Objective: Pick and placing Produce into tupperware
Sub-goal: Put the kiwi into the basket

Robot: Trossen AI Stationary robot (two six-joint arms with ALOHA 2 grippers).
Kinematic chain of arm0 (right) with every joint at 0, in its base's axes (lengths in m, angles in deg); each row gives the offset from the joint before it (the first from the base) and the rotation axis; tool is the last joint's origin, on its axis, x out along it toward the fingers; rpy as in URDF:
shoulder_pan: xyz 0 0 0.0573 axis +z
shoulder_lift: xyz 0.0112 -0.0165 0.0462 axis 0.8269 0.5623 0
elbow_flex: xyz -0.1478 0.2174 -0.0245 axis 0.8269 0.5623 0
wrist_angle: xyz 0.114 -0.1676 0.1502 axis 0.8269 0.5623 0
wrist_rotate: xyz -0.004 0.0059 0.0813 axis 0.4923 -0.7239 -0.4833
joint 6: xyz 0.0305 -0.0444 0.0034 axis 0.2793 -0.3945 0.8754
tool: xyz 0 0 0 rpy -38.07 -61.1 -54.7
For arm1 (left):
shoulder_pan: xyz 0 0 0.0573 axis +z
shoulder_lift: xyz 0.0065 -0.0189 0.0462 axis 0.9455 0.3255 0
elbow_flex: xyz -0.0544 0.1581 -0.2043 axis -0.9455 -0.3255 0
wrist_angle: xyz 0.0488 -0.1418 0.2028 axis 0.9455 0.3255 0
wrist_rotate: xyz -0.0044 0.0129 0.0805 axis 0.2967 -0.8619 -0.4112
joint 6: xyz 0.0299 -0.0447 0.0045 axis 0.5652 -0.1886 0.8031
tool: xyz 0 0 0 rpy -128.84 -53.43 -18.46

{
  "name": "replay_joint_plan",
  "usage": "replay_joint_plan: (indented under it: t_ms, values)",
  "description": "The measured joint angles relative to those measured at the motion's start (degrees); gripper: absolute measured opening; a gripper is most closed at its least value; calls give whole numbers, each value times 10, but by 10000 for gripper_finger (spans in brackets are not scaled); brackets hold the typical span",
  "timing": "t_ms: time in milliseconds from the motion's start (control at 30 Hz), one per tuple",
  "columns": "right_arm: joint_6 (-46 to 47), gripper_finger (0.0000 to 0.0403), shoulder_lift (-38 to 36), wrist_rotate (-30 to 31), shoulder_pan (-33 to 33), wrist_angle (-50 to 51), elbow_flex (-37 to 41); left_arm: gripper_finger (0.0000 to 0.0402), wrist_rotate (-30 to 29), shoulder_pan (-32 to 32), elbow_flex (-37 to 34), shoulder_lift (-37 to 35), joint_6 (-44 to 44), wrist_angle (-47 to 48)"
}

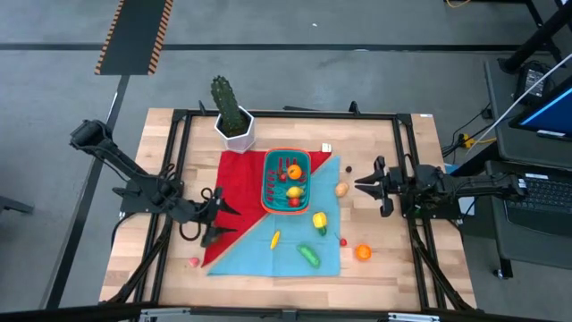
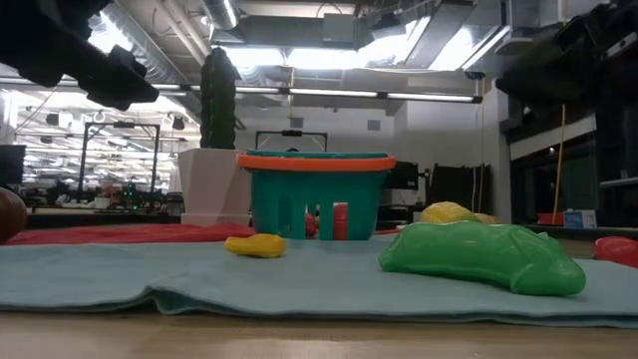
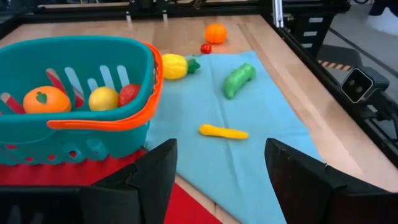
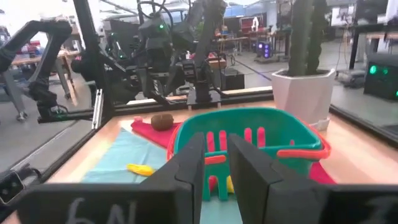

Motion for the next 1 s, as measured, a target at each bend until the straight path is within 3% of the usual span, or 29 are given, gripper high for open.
replay_joint_plan:
  t_ms: [1000]
  values:
    - [-10,73,0,20,0,11,0,234,-3,0,0,0,14,0]
